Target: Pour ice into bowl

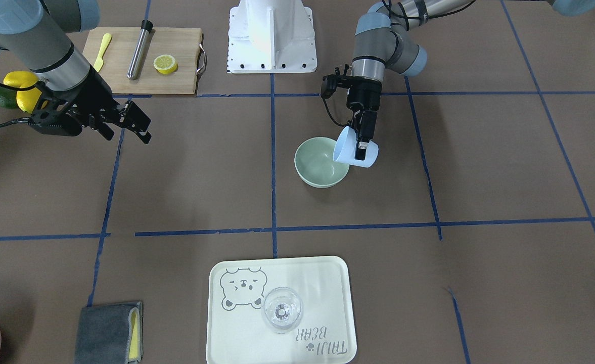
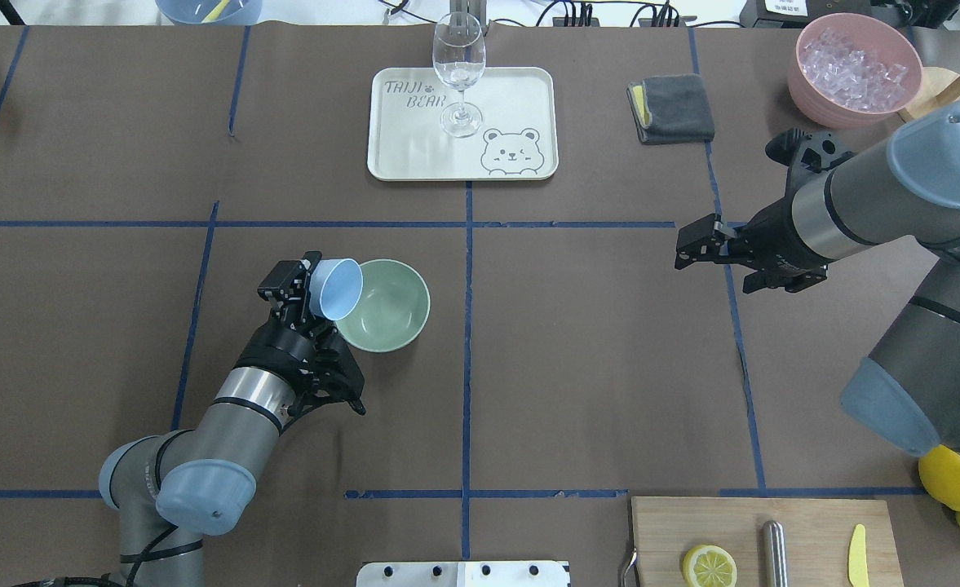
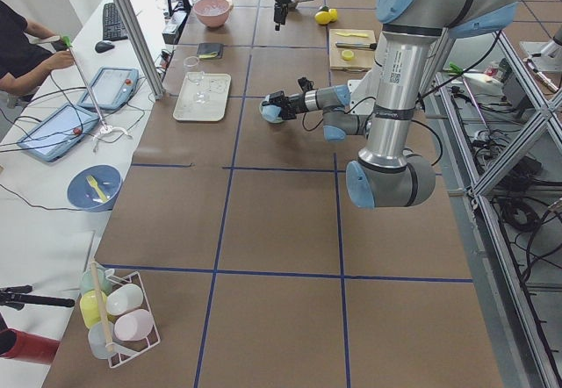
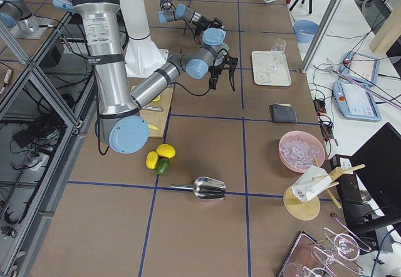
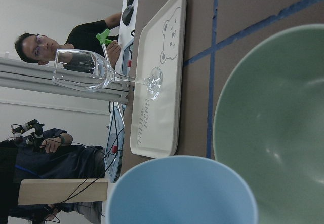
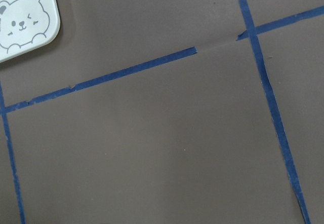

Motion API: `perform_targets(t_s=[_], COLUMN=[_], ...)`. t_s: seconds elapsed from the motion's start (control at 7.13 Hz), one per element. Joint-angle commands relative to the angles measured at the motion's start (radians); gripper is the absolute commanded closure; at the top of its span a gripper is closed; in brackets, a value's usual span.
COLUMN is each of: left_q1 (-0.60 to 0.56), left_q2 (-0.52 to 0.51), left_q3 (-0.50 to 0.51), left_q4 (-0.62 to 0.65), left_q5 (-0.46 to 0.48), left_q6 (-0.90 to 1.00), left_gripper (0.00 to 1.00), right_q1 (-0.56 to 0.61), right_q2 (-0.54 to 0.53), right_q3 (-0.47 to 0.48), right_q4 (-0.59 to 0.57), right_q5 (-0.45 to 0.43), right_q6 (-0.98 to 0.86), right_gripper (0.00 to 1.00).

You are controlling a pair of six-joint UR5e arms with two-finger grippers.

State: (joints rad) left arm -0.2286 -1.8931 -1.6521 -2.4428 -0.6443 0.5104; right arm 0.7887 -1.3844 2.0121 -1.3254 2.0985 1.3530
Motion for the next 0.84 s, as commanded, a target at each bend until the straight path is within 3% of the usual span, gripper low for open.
perform_targets(t_s=[0.0,0.42,0.7], left_q1=[-0.012,-0.008,-0.012], left_q2=[-0.027,-0.061,-0.06], left_q3=[-0.047,-0.084,-0.118], left_q4=[0.175,0.445,0.45], left_q5=[-0.021,-0.058,-0.113], left_q6=[0.143,0.264,0.296], left_gripper=[1.0,1.0,1.0], right_q1=[0.0,0.0,-0.002], right_q2=[0.001,0.005,0.007], right_q3=[0.0,0.002,0.002], right_q4=[0.0,0.0,0.0], right_q5=[0.0,-0.002,0.0], right_q6=[0.0,0.0,0.0], right_gripper=[0.0,0.0,0.0])
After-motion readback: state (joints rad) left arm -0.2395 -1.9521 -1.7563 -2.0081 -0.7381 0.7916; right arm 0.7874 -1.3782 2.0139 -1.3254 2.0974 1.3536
